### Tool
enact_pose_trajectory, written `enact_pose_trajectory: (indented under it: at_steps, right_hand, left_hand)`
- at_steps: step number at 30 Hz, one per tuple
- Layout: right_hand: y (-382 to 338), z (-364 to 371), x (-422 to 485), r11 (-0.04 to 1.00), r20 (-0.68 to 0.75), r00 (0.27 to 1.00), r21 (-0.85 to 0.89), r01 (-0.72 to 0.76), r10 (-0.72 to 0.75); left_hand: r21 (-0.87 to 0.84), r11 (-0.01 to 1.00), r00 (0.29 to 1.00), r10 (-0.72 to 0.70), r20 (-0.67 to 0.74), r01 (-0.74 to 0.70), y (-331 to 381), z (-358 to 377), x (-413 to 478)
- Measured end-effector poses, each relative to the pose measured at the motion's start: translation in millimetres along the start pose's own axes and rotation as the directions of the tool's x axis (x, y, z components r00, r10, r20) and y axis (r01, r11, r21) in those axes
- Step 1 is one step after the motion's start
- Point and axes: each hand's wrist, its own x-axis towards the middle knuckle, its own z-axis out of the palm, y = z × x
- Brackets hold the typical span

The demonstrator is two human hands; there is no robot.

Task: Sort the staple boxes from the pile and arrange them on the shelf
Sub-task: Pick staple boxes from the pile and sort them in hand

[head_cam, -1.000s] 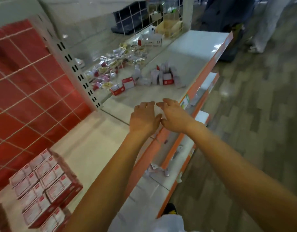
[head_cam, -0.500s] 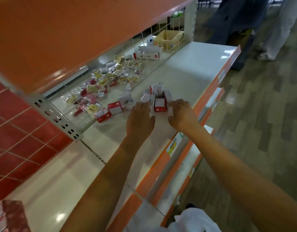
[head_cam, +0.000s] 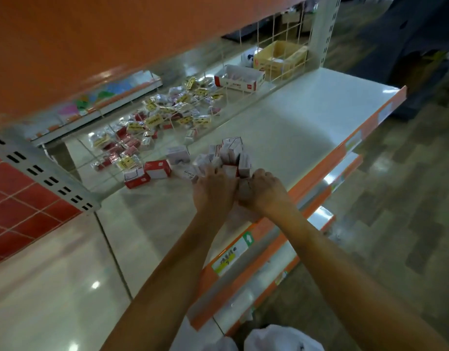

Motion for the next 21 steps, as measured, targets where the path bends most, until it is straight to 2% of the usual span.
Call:
enact_pose_trajectory:
  at_steps: [2, 6, 11, 17, 19, 21]
  right_hand:
    - [6.5, -0.3, 0.4, 0.999, 0.017, 0.998, -0.002, 0.053, -0.053]
    - [13.2, 0.2, 0.9, 0.994, 0.069, 0.992, 0.018, 0.106, -0.107]
    - [13.3, 6.7, 2.1, 0.987, 0.105, 0.985, 0.106, 0.124, -0.135]
    - [15.4, 5.5, -1.1, 0.972, 0.093, 0.980, 0.172, 0.160, -0.177]
    - [13.3, 6.8, -2.7, 0.962, 0.071, 0.978, 0.207, 0.179, -0.197]
    - [9.6, 6.8, -4.7, 0.946, 0.049, 0.977, 0.264, 0.189, -0.209]
  left_hand:
    - [-0.001, 1.000, 1.000, -0.002, 0.008, 0.002, 1.6, -0.9, 1.6]
    - [-0.114, 0.993, 0.999, 0.027, 0.025, -0.024, -6.9, -3.0, 3.9]
    - [-0.103, 0.994, 0.993, 0.049, 0.109, -0.038, -28.0, -4.5, -7.3]
    - [-0.077, 0.997, 0.995, -0.009, 0.098, 0.017, -43.5, -15.9, -35.6]
    - [-0.145, 0.988, 0.995, -0.043, 0.088, 0.056, -47.5, -17.3, -43.3]
    - [-0.293, 0.945, 0.987, -0.116, 0.110, 0.144, -54.6, -21.6, -50.2]
